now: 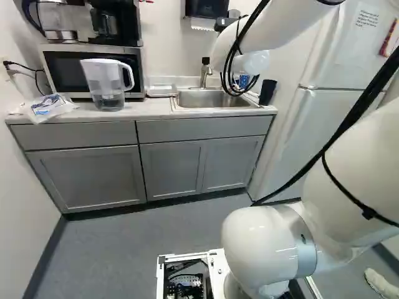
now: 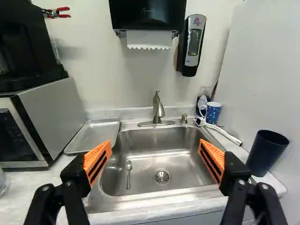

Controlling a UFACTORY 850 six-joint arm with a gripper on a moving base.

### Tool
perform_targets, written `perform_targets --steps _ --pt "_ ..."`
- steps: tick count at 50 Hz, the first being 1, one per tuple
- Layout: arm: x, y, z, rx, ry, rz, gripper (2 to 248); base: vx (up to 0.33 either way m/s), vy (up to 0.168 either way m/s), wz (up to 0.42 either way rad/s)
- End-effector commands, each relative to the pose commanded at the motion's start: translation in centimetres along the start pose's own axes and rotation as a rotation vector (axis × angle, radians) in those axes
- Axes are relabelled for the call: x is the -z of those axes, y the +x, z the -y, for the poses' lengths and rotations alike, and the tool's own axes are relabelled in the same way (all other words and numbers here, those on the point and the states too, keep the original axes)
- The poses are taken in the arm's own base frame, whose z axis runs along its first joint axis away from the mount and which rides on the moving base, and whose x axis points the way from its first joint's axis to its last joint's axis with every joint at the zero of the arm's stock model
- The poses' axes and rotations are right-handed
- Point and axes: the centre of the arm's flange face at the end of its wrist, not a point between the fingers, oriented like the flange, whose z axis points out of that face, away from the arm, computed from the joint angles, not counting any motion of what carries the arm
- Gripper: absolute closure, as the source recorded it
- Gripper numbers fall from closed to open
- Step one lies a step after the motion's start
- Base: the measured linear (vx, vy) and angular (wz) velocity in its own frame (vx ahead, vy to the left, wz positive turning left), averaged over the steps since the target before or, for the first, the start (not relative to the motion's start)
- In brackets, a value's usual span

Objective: Rinse the cup and place it in the tray

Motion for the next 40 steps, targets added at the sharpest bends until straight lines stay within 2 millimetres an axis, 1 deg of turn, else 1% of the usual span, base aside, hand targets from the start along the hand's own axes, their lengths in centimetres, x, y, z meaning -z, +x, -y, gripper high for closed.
perform_targets --steps 40 --pt "0.0 0.0 0.0 0.0 0.0 0.0 3 0.0 0.0 0.0"
